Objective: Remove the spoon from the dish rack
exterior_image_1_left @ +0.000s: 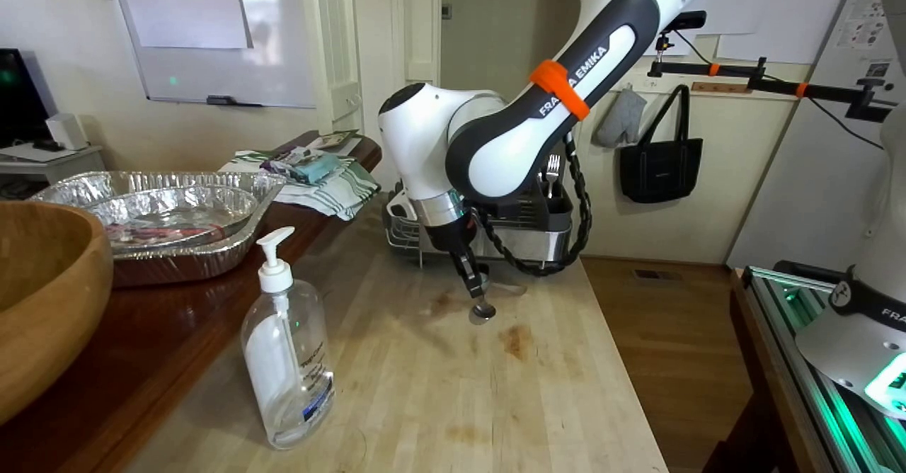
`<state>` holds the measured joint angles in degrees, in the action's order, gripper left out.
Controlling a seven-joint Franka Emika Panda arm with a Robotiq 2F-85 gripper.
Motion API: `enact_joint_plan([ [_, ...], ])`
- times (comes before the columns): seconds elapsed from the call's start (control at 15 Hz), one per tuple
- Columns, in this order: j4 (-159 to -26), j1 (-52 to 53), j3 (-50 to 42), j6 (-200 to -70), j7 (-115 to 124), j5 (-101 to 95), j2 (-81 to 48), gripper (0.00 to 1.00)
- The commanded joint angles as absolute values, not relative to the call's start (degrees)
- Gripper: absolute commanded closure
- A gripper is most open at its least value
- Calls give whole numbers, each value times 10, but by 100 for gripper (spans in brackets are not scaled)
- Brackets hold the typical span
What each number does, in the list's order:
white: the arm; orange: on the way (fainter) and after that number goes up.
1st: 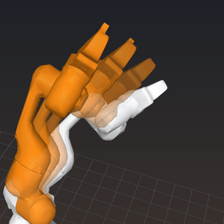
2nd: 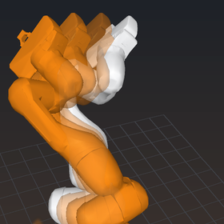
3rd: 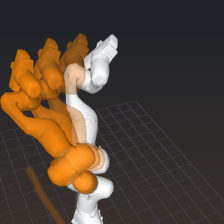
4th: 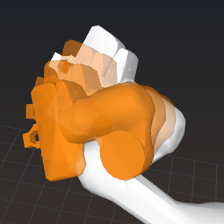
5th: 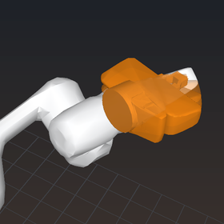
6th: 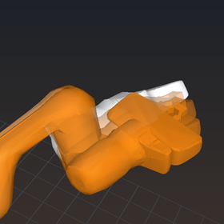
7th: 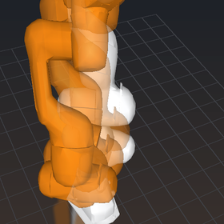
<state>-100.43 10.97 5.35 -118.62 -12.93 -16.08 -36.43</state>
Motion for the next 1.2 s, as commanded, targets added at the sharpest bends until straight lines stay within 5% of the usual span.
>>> enact_joint_plan([
  [0.0,-999,116,46,-1192,-109,-183,-397,98],
  [1.13,-989,124,39,-1184,-82,-206,-419,98],
])
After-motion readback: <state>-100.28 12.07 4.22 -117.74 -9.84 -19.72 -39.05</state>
